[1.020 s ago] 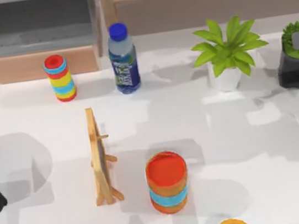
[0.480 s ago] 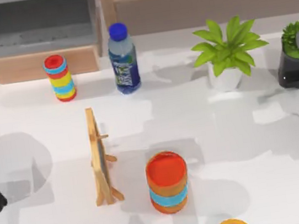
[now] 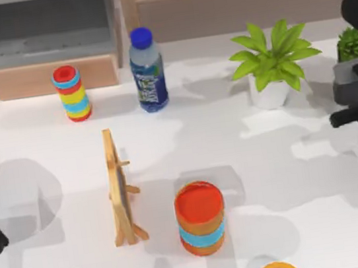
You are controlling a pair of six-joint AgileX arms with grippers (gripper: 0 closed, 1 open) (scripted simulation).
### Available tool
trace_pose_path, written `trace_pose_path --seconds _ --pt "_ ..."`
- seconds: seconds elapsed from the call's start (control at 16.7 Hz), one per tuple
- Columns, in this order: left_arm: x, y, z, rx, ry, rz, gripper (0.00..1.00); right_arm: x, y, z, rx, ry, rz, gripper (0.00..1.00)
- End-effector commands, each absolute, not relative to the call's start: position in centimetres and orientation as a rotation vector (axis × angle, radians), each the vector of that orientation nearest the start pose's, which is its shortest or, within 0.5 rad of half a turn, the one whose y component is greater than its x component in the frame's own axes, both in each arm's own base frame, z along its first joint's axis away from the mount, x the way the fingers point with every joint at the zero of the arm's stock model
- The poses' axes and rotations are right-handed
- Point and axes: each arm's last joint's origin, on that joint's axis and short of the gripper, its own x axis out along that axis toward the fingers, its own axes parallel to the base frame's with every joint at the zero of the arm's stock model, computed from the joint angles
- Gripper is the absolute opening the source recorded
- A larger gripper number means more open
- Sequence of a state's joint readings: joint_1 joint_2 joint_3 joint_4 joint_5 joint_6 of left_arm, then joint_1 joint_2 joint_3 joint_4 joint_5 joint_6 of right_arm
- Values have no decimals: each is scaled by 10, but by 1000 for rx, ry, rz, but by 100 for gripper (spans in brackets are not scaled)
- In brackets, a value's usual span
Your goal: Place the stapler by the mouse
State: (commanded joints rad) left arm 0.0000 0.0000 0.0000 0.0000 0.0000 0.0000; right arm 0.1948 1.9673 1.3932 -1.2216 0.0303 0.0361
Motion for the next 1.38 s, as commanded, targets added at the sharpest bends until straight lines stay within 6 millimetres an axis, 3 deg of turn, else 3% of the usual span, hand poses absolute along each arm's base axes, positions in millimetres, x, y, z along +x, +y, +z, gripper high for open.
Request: trace_pose_path --seconds 0.3,0.6,1.02,1.38 --pt "106 -1 160 0 0 0 100 332 81 166 -244 1779 150 0" --pt "106 -1 160 0 0 0 100 335 81 175 -224 1718 153 0" --pt "106 -1 160 0 0 0 100 346 60 178 -94 1644 62 0" --pt "106 -1 160 0 0 0 100 350 41 151 -8 1687 -27 0"
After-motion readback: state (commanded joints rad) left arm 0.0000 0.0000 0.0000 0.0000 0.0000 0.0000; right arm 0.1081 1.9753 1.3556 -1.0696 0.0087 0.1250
